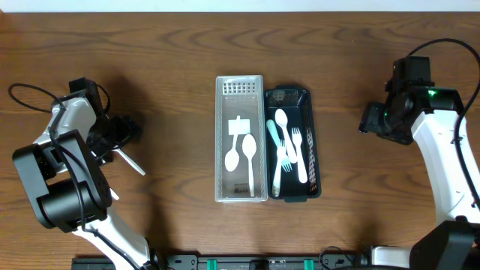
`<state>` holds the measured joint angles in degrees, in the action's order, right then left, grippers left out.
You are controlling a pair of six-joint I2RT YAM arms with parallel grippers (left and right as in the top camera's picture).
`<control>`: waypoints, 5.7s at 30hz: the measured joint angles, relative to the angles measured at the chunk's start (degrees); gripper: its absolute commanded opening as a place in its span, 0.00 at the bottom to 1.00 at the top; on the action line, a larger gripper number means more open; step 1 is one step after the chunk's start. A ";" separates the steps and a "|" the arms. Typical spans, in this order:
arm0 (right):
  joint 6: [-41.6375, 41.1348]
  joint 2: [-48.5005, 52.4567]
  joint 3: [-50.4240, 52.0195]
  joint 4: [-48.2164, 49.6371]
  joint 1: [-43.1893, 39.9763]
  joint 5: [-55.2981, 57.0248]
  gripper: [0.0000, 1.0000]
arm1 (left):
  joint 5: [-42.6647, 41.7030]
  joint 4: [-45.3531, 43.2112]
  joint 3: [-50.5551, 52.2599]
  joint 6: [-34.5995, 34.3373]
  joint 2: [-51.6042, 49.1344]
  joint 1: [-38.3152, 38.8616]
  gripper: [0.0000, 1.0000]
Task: Pack container
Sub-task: 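Move left gripper to the remaining spoons and grasp a third spoon, then carry the third spoon into the white basket and release, then lower left gripper onto the last white spoon and grasp it, then carry the last spoon into the white basket and release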
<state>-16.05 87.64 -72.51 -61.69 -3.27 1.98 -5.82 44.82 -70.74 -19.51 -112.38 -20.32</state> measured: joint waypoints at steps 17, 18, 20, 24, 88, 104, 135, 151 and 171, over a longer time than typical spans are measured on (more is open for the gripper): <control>0.00 0.00 0.00 -0.61 0.00 0.00 0.66 | -0.20 0.15 0.07 0.44 0.00 -0.17 0.19; 0.00 0.00 0.00 -0.61 0.00 0.00 0.66 | -0.20 0.13 0.07 0.52 0.00 -0.17 0.13; 0.00 0.00 0.00 -0.61 0.00 0.00 0.66 | -0.35 0.13 0.07 0.50 0.00 -0.17 0.10; 0.00 0.00 0.00 -0.63 0.00 0.00 0.66 | -0.70 0.11 0.17 1.18 0.31 -0.17 0.06; 0.00 0.00 0.02 -1.09 0.00 0.02 0.66 | 7.61 13.33 -3.85 4.61 40.89 8.94 0.84; 0.00 0.00 0.04 -1.09 0.00 0.02 0.67 | 2.23 -0.52 12.28 3.96 23.47 -15.30 0.94; 0.00 0.00 0.04 -1.31 0.00 0.02 0.66 | -0.02 -4.66 12.31 5.97 9.07 -15.30 0.09; 0.00 0.00 0.04 -1.49 0.00 0.02 0.67 | -0.26 -0.52 12.20 6.25 11.28 -11.10 0.06; 0.00 0.00 0.04 -1.22 0.00 0.02 0.67 | -1.49 5.51 6.67 5.84 41.31 42.51 0.06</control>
<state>-16.05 87.64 -72.47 -62.92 -3.27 2.00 -7.31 50.33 -64.07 -13.67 -71.07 22.20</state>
